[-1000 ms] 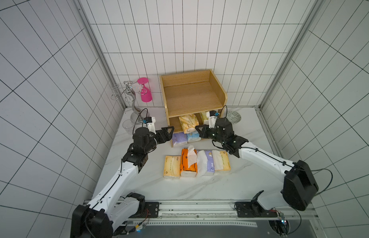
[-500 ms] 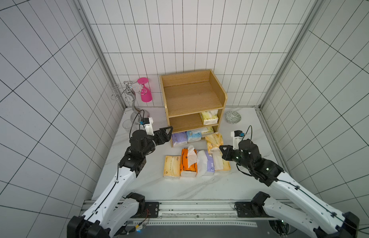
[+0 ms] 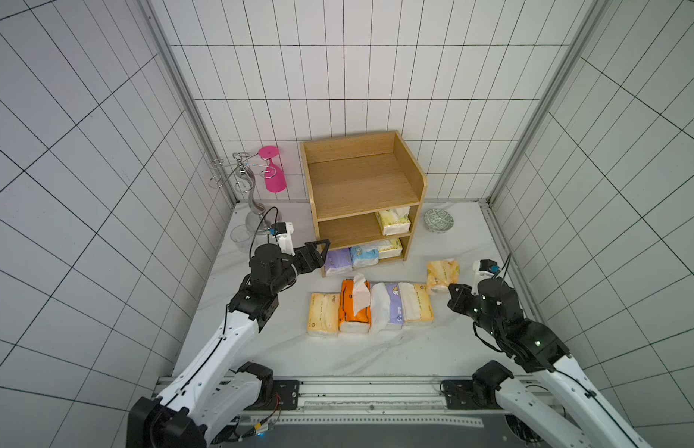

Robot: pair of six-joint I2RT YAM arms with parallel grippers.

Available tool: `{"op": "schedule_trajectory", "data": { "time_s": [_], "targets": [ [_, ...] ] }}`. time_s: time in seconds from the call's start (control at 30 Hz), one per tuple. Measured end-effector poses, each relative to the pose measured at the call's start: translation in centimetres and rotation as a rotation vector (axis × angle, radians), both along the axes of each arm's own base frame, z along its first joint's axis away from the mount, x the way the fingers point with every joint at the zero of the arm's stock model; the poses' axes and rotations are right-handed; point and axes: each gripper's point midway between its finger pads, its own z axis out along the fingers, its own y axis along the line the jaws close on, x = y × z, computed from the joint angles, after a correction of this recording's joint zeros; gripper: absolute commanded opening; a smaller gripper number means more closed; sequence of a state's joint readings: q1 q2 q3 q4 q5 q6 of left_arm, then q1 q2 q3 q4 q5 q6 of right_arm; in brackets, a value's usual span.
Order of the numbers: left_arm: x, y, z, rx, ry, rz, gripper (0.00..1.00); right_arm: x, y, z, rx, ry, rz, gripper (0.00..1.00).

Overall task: Remove the tissue boxes from the shelf
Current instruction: Place the box of tissues at the center of the board.

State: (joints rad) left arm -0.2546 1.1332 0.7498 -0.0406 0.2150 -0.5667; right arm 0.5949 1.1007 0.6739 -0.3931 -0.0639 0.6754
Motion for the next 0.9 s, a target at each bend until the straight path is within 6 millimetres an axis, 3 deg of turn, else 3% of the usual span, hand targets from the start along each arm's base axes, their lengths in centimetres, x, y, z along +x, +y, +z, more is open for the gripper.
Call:
{"op": "schedule_trajectory", "data": {
  "time_s": [0.17,0.3,0.4,0.5,0.7,0.8,0.9],
  "targets": [
    [-0.1,-0.1,0.1,-0.008,0.002,-0.007,0.98,-0.3,-4.0,2.6,-0.017,-0.066,-0.098,0.61],
    [-0.2,-0.1,0.6,-0.024,-0.008,-0.015,0.95,-0.7,-6.6,0.0,-0.061,0.009,-0.16,0.57],
    [-0.2,-0.3,0.8,-0.036,-0.014,-0.023,0.94,-1.8,-5.9,-3.0,-0.063,0.111,-0.113,0.55],
    [-0.2,-0.4,1.0,-0.043,-0.017,-0.026,0.94,-2.5,-4.6,-4.3,-0.026,0.147,-0.067,0.55],
    [-0.1,-0.4,0.6,-0.044,-0.007,-0.024,0.95,-2.2,-1.2,-3.2,0.051,0.085,0.006,0.52],
    [-0.1,-0.4,0.6,-0.044,-0.005,-0.024,0.95,-2.2,-1.3,-3.0,0.039,0.074,-0.015,0.52],
    [-0.1,-0.4,0.6,-0.044,-0.005,-0.025,0.95,-1.8,-2.2,-1.6,0.04,0.023,-0.065,0.52]
  ]
}}
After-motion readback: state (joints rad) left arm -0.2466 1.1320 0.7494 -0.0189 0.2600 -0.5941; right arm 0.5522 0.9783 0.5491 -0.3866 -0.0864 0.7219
